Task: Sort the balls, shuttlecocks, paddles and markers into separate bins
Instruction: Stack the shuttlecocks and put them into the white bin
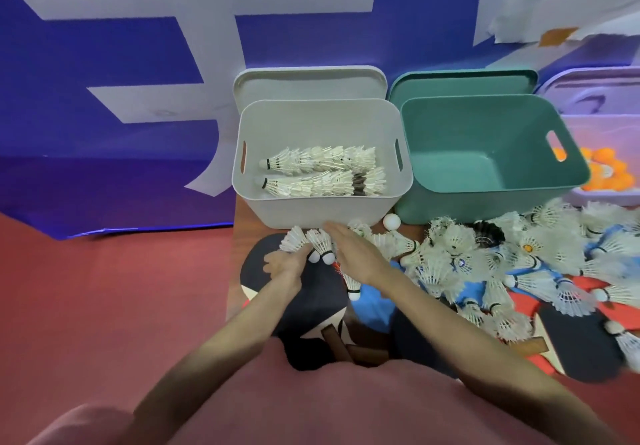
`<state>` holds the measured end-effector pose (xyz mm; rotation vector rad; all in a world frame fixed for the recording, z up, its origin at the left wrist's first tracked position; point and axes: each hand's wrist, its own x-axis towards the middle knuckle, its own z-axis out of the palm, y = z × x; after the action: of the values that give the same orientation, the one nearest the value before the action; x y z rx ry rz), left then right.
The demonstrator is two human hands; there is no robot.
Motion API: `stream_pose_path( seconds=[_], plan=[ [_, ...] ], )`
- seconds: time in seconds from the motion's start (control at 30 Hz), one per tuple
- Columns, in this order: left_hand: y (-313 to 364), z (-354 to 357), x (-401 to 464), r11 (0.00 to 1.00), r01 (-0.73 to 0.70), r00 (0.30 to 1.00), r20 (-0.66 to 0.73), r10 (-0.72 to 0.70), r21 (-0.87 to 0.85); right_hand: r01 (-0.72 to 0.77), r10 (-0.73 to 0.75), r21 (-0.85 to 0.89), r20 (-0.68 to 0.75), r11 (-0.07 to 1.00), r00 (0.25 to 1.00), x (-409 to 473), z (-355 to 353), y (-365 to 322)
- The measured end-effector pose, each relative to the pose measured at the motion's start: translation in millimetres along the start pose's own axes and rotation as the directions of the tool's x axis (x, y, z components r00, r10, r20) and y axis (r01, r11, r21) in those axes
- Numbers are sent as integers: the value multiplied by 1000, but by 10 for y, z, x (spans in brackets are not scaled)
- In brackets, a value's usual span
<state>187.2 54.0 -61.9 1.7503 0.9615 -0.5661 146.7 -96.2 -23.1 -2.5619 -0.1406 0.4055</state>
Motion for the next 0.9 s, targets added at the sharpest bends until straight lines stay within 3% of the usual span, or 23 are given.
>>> stream_pose_path(
  seconds=[0.23, 0.43, 0.53, 0.63, 0.7, 0.8, 0.9],
  plan=[
    [172, 66, 105, 995, -73, 995, 69, 77, -70, -4, 12, -58, 145, 998, 989, 341, -49, -110],
    [209, -89, 133, 977, -52, 989, 125, 79, -205, -55, 58, -145, 16, 988, 998, 255, -81, -55],
    [196, -234, -3, 960, -191, 971, 101, 215, -203, -48, 50, 17, -148, 999, 988, 32, -172, 4],
    [138, -380, -165, 907, -421, 900, 116, 420, -18, 57, 69, 270, -436, 961, 898, -259, -319, 10],
    [98, -436, -261, 768, -607, 795, 172, 582, 205, 153, 70, 351, -549, 924, 833, -427, -418, 0],
    [39, -432, -369, 555, -756, 651, 312, 692, 346, 241, 41, 395, -585, 887, 810, -564, -475, -35],
    [18, -368, -493, 489, -817, 576, 429, 696, 304, 265, -1, 393, -557, 881, 830, -605, -408, -82]
  ],
)
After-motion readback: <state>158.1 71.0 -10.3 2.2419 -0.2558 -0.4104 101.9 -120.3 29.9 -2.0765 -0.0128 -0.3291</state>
